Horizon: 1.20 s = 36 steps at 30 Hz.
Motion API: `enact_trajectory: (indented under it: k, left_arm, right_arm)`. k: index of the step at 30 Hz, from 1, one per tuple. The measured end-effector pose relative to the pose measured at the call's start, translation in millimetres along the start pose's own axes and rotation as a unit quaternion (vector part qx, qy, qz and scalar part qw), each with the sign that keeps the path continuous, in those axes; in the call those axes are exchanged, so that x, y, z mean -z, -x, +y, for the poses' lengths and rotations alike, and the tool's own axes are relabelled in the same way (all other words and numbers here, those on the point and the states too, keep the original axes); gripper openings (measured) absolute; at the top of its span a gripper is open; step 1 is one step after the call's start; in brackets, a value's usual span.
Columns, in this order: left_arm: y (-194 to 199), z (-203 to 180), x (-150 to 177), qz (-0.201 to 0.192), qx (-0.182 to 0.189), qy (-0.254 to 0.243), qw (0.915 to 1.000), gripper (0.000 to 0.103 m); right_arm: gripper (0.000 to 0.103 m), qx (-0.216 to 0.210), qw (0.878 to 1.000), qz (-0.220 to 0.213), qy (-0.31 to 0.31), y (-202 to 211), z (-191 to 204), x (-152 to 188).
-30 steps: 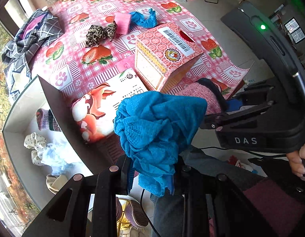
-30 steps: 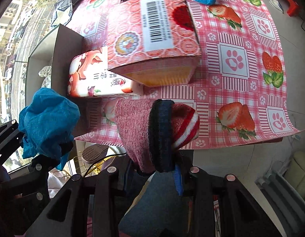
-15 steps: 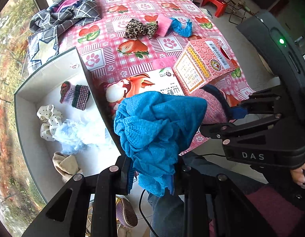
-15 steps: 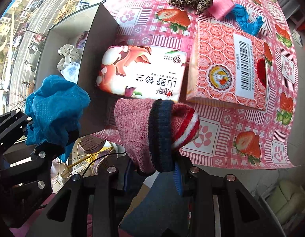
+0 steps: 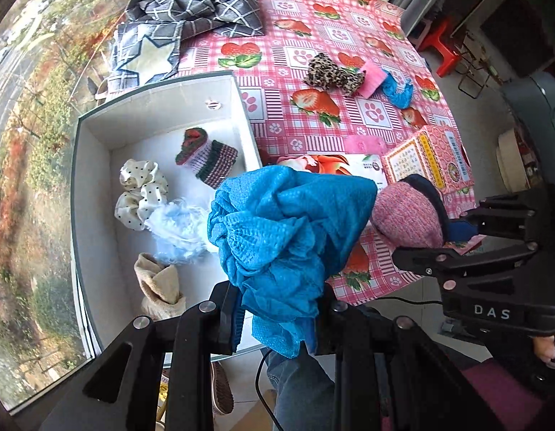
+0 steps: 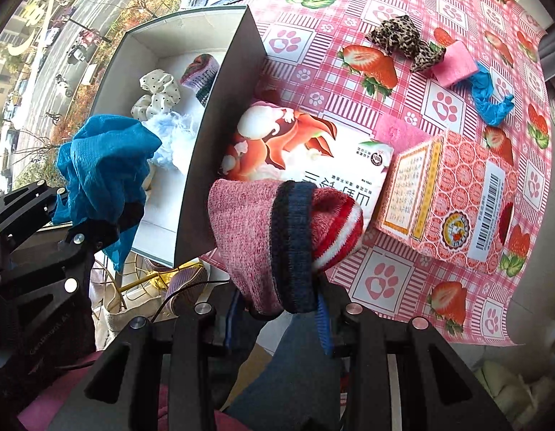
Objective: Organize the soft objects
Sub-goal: 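Lift the blue mesh item and pink sock and carry them over the white box, then lower both held items into the white box and open both tools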
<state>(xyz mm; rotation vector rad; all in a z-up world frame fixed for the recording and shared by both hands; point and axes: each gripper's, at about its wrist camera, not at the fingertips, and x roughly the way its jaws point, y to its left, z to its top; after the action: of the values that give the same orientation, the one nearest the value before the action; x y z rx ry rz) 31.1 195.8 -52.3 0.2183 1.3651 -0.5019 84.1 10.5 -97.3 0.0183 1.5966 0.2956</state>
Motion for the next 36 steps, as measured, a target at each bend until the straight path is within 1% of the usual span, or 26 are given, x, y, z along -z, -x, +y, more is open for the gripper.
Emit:
enact_trajectory:
  k: [6, 11, 15, 20, 28, 36]
  left_arm:
    - [-1.2, 34.0, 1.3, -0.004, -0.029, 0.06, 0.9977, 0.029]
    - [-1.7, 59.5, 4.0, -0.004, -0.055, 0.107, 0.9927, 0.029]
    - [-3.5, 72.9, 5.8, -0.001, -0.068, 0.133, 0.9888, 0.029]
    - [-7.3, 80.8, 8.8, 0.006, -0.073, 0.15, 0.986, 0.029]
    - [-10.0, 85.6, 9.9, 0.01, -0.075, 0.159, 0.9843, 0.029]
    - [-13.7, 91.1, 9.5, 0.015, -0.076, 0.167, 0.983, 0.029]
  right_arm:
    - [0.035, -0.002, 1.0, -0.004, 0.019, 3.2, 19.8, -15.1]
    - [0.035, -0.005, 0.999, -0.005, 0.038, 3.1, 37.0, -26.6]
    - [0.035, -0.005, 0.998, -0.008, 0.054, 4.5, 51.5, -35.4]
    - [0.035, -0.006, 0.997, -0.01, 0.07, 4.5, 68.1, -45.4]
    - [0.035, -0.009, 0.996, -0.008, 0.09, 0.3, 91.2, -57.1]
    - [0.035, -0.012, 0.996, -0.009, 0.092, -1.3, 101.8, -63.0]
